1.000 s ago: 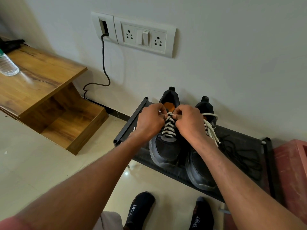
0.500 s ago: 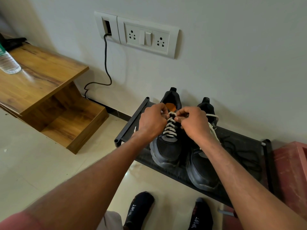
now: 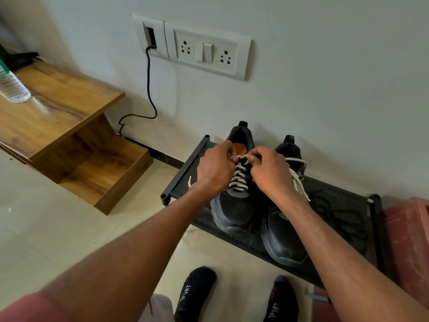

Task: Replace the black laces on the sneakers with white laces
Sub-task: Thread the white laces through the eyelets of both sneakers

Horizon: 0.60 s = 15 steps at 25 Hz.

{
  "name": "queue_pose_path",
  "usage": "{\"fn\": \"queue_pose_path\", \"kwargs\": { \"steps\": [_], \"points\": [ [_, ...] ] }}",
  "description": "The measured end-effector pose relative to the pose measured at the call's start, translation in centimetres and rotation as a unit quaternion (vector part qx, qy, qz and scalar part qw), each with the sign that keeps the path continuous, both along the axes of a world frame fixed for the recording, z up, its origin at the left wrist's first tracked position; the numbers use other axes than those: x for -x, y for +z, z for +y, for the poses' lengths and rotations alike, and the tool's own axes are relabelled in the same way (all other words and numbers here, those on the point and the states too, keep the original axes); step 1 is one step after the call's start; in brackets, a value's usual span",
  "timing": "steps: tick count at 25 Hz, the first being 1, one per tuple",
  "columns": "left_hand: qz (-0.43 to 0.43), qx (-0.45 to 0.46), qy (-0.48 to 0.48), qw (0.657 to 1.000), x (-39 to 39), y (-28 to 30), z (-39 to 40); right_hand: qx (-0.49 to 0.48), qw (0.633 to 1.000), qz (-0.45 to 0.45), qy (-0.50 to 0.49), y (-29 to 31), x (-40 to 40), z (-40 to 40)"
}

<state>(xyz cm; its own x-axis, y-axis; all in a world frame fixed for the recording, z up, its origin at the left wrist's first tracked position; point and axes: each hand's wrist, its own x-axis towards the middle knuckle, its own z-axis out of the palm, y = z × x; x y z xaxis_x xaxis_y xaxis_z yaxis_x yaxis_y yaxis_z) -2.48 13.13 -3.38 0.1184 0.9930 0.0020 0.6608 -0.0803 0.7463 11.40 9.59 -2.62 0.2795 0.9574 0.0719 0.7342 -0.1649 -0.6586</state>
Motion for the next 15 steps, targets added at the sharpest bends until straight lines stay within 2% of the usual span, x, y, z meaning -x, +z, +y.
{"fn": "queue_pose_path", "kwargs": {
  "steps": [5,8,11,15],
  "points": [
    [-0.046,0.031,-0.013,0.998,0.3,-0.1,0.5,0.010,1.000,0.008,0.000,0.0,-0.1,0.2],
    [-0.064,0.011,-0.006,0.998,0.5,0.3,1.2,-0.012,1.000,-0.025,0.004,0.0,-0.4,0.1],
    [-0.007,-0.026,0.005,1.000,1.4,0.8,1.9,-0.016,0.995,-0.095,0.019,-0.1,-0.8,-0.1],
    [0.032,0.027,-0.041,0.998,2.0,-0.3,1.9,0.004,0.996,-0.094,0.004,0.0,-0.5,0.0]
  ]
}}
